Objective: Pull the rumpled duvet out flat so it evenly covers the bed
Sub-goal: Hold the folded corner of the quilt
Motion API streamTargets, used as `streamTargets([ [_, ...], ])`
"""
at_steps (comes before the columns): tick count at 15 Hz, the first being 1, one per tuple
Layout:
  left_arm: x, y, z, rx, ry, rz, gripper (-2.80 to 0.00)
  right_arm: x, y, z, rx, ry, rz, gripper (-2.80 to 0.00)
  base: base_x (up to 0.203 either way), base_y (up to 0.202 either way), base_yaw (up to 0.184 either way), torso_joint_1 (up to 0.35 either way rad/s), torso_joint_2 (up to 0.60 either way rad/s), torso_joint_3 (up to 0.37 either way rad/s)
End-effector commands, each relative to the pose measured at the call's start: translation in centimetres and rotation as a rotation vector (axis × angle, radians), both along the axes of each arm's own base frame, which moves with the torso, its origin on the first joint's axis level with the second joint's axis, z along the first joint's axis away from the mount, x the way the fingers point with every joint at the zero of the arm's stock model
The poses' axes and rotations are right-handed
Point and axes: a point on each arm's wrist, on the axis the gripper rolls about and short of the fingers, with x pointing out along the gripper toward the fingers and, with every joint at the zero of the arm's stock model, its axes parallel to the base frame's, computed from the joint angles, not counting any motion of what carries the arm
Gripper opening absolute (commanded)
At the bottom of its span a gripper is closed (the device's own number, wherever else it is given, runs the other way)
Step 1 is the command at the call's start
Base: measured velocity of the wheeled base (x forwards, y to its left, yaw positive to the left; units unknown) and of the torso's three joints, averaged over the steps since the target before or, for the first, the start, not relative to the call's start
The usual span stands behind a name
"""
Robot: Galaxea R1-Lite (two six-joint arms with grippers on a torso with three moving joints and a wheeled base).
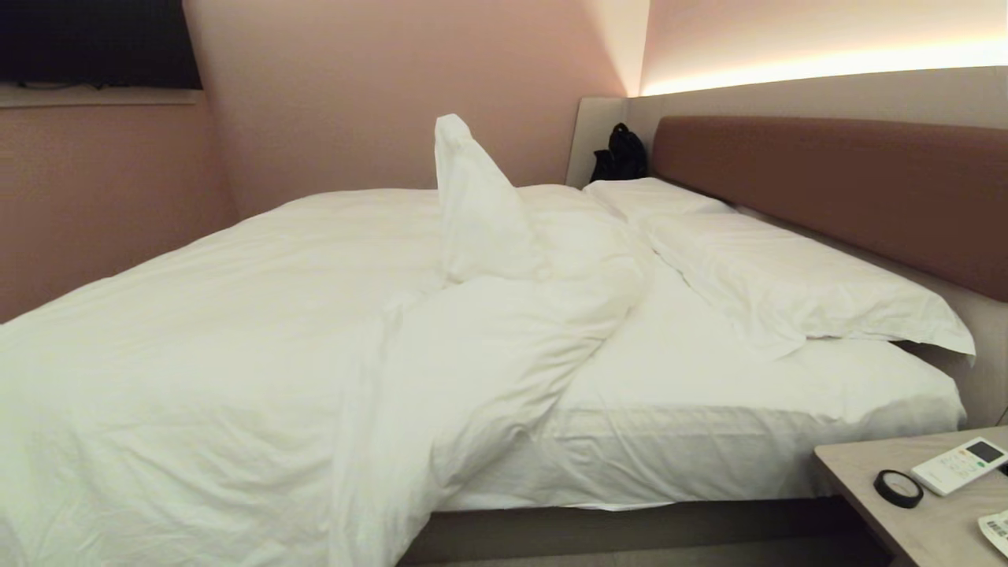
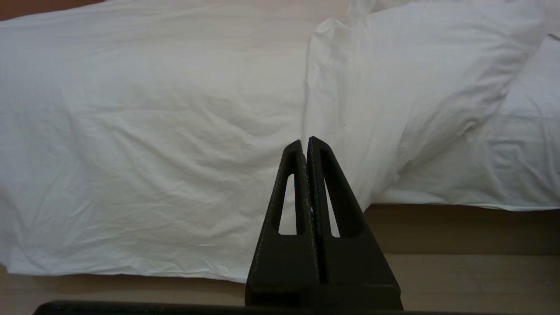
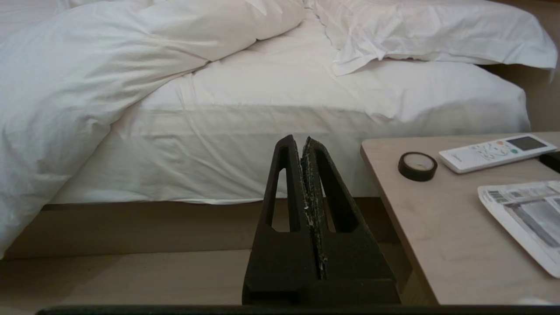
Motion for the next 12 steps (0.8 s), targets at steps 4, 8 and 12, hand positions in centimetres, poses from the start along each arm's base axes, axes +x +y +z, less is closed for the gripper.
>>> streamTargets([
  [4,0.00,-0.01,0.00,-0.002,0.000,0.001,-2.80,0.00,0.00,-0.01,0.000,0.001,0.001,-2.80,0.000,0.000,0.000,0.000,0.00,0.000],
  [8,0.00,0.00,0.00,-0.002,0.000,0.000,-2.80,0.01,0.00,-0.01,0.000,0.002,0.001,-2.80,0.000,0.000,0.000,0.000,0.00,0.000],
  [12,0.00,-0.01,0.00,-0.002,0.000,-0.001,-2.80,0.01,0.00,0.00,0.000,0.002,0.001,-2.80,0.000,0.000,0.000,0.000,0.00,0.000],
])
